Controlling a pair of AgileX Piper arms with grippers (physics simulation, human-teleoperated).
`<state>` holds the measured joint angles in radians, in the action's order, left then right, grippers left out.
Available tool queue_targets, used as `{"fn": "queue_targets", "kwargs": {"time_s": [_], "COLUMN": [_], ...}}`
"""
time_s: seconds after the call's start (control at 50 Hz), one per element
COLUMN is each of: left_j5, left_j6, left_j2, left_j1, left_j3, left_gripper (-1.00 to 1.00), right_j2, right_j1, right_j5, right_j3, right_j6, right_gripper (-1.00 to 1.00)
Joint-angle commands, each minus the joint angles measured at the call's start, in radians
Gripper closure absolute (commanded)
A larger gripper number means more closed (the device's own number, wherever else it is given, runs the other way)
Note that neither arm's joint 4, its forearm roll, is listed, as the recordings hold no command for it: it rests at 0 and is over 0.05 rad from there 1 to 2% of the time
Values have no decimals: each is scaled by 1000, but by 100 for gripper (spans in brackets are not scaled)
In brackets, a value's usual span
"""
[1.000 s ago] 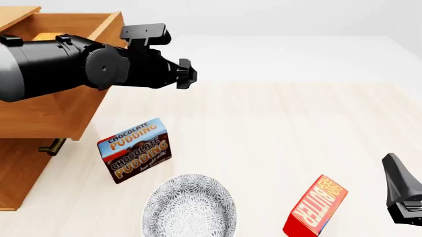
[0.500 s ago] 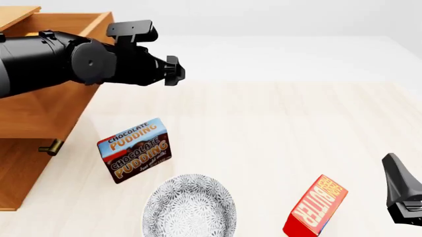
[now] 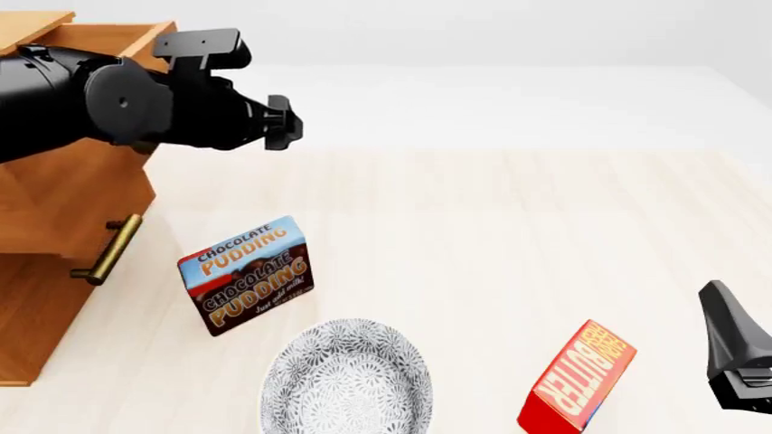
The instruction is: Put the butter at the front in the top drawer of the cabinet and close it.
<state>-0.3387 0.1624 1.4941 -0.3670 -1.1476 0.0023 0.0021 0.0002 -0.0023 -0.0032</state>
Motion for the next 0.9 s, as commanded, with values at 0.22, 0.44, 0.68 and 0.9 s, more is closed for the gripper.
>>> {"fn": "queue_targets", "kwargs": {"time_s": [0.22, 0.44, 0.68, 0.9], "left_j5": [-25, -25, -11, -1], "left_j6": [-42, -38, -34, -42], "left_j2": [-23, -17, -22, -10], "left_j1": [92, 117, 156, 186], "left_j3": [22, 30, 48, 61], "left_gripper": [-100, -100, -100, -100], "right_j2": [0, 0, 0, 0], "right_j1": [0, 0, 0, 0], "right_j5": [0, 0, 0, 0], "right_j3": [0, 0, 0, 0], "right_j6": [0, 0, 1, 0], "right_gripper": [-100, -100, -100, -100]}}
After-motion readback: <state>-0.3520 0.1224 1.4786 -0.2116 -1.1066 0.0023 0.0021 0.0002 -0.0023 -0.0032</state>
